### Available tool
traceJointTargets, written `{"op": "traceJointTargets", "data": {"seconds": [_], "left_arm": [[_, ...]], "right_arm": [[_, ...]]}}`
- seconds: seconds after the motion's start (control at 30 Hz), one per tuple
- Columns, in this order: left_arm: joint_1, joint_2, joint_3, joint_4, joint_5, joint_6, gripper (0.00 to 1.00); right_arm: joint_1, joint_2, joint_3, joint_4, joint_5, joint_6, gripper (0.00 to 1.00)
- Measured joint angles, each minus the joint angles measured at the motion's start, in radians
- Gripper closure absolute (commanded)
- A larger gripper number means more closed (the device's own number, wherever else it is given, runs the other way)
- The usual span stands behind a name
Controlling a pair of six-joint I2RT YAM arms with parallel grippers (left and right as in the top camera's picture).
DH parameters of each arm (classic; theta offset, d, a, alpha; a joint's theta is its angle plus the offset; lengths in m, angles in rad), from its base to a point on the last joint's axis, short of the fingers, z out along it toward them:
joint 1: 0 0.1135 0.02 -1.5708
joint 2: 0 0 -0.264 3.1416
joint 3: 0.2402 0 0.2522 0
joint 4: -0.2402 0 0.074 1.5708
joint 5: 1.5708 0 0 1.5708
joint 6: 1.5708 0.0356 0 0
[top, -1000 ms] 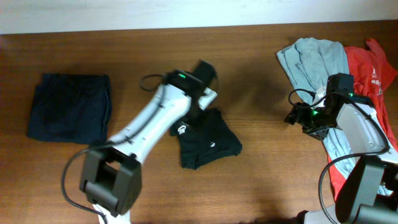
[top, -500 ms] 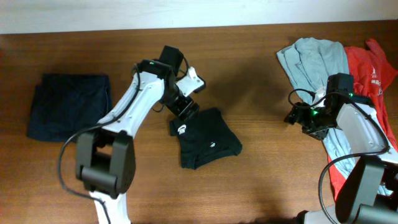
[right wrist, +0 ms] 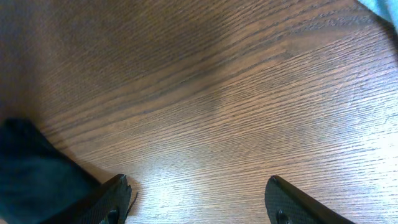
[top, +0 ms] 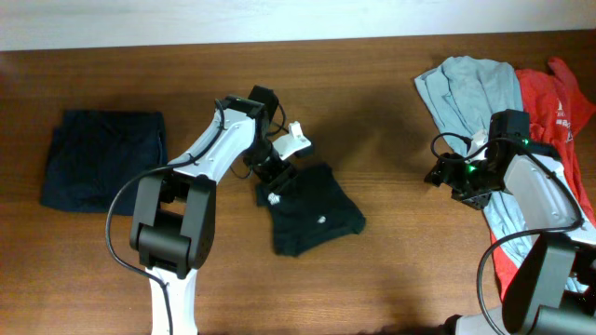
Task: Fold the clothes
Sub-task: 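Grasp the folded green bundle with the left gripper and lift it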
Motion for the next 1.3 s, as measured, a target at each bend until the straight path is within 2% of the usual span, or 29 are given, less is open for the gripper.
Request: {"op": "traceJointTargets", "data": {"seconds": [0.17,0.23,0.27,0.33,0.37,0.53,0.67,0.83,0.97,1.0,1.03,1.07,1.1,1.3], "left_arm": [[0.000,0.000,0.000,-0.082,0.064,0.002,0.47],[0.000,0.000,0.000,-0.084,0.072,0.000,0.47],[0.000,0.000,0.000,-0.084,0.076,0.000,0.44],[0.000,0.000,0.000,-0.084,0.079,-0.005,0.32],[0.000,0.001,0.000,-0.083,0.080,-0.015,0.30],[-0.001,0.023,-0.012,-0.010,0.087,-0.124,0.25],[-0.002,0.056,-0.019,0.008,0.113,-0.192,0.26],[-0.009,0.076,-0.011,0.006,0.148,-0.226,0.38],[-0.024,0.090,-0.008,-0.003,0.171,-0.241,0.53],[-0.027,0.094,-0.008,-0.008,0.179,-0.245,0.59],[-0.029,0.098,-0.008,-0.016,0.187,-0.245,0.70],[-0.031,0.105,-0.009,-0.023,0.201,-0.250,0.89],[-0.034,0.115,-0.012,-0.028,0.211,-0.256,0.98],[-0.027,0.131,-0.013,-0.035,0.253,-0.272,0.99]], "right_arm": [[0.000,0.000,0.000,0.000,0.000,0.000,0.26],[0.000,0.000,0.000,0.000,0.000,-0.001,0.26],[0.000,0.000,0.000,0.000,0.000,0.000,0.26],[0.000,0.000,0.000,-0.001,0.000,0.000,0.26],[0.000,0.000,0.000,-0.002,0.000,0.000,0.26],[0.000,0.000,0.000,-0.004,0.000,0.000,0.26],[0.000,0.000,0.000,-0.004,0.000,0.000,0.26],[0.000,0.000,0.000,-0.004,0.000,0.000,0.26],[0.000,0.000,0.000,-0.004,0.000,0.000,0.26],[0.000,0.000,0.000,-0.004,0.000,0.000,0.26],[0.000,0.000,0.000,-0.004,-0.001,0.000,0.26],[0.000,0.000,0.000,-0.005,-0.002,-0.001,0.26],[0.000,0.000,0.000,-0.004,-0.003,0.000,0.26],[0.000,0.000,0.000,-0.007,-0.003,0.000,0.26]]}}
